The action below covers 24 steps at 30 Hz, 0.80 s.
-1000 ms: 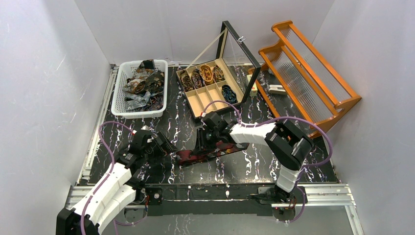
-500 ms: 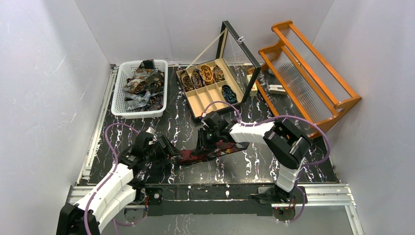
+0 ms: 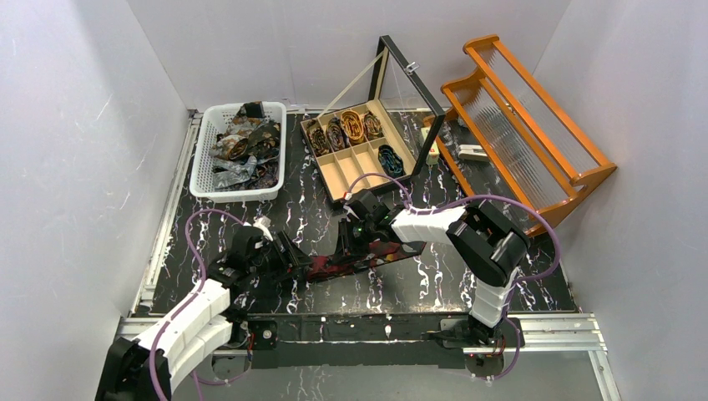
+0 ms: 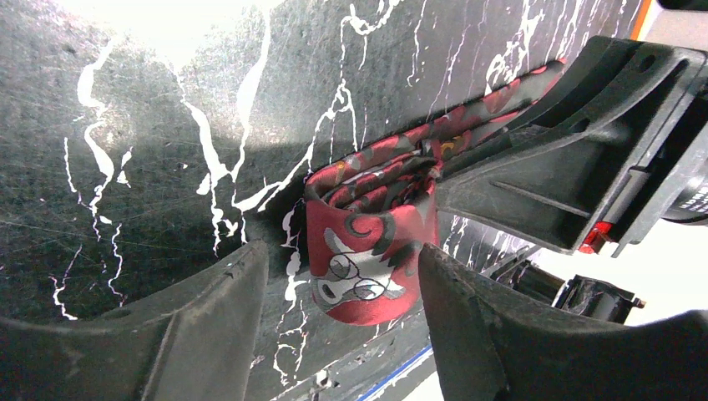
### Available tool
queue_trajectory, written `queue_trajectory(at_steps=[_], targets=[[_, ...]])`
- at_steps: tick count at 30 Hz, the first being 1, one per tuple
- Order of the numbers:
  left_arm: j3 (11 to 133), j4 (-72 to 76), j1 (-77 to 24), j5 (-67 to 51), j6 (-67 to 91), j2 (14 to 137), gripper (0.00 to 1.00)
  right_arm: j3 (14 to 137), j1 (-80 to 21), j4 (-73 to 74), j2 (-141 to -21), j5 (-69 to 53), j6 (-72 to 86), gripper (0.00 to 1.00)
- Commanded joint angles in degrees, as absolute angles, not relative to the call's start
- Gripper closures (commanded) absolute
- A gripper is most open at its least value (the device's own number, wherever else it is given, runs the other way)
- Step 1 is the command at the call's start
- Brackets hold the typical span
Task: Roll the ties
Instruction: Roll the tie at the center of the board.
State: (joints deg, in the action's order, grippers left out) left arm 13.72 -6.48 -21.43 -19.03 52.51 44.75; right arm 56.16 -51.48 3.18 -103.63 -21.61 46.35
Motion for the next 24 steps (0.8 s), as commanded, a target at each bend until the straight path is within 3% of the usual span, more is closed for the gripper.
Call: queue_trajectory(at_steps=[1,24], targets=[[12.2,-3.6,-21.2,-21.4,51.1,46.4,0.38,56.6,-51.6,5.2,-105.8,-20.5,45.4,0.74],[7.8,6.9,-23.7,-19.8,53.6,48.4,0.48,57.0,-51.3,5.6,-106.8,-21.4,45.3,0.76]])
